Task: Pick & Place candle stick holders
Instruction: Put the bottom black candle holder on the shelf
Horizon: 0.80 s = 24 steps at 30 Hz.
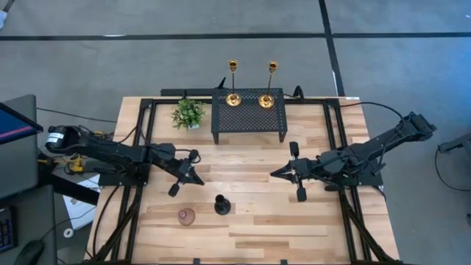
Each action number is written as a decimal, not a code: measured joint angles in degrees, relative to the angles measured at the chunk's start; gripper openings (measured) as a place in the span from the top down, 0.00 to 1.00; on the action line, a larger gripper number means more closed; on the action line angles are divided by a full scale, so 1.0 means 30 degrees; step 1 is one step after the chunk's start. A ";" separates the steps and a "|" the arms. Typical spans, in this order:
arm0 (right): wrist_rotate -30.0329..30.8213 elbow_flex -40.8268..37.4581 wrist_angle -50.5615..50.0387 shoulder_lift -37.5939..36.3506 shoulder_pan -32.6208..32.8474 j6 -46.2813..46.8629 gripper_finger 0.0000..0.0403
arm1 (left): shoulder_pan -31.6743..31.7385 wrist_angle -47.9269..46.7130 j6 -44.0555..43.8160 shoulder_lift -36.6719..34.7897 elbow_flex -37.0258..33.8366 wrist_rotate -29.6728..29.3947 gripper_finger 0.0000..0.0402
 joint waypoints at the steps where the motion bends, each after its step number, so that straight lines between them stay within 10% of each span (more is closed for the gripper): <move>1: -0.0002 0.0000 -0.0029 0.0000 0.0000 -0.0015 1.00 | -0.0166 0.0557 0.0000 0.0384 0.0000 0.0001 0.99; 24: -0.0053 0.0000 -0.0083 0.0000 -0.0022 -0.0058 1.00 | -0.1404 0.5120 -0.0187 0.4780 0.0000 0.0033 0.93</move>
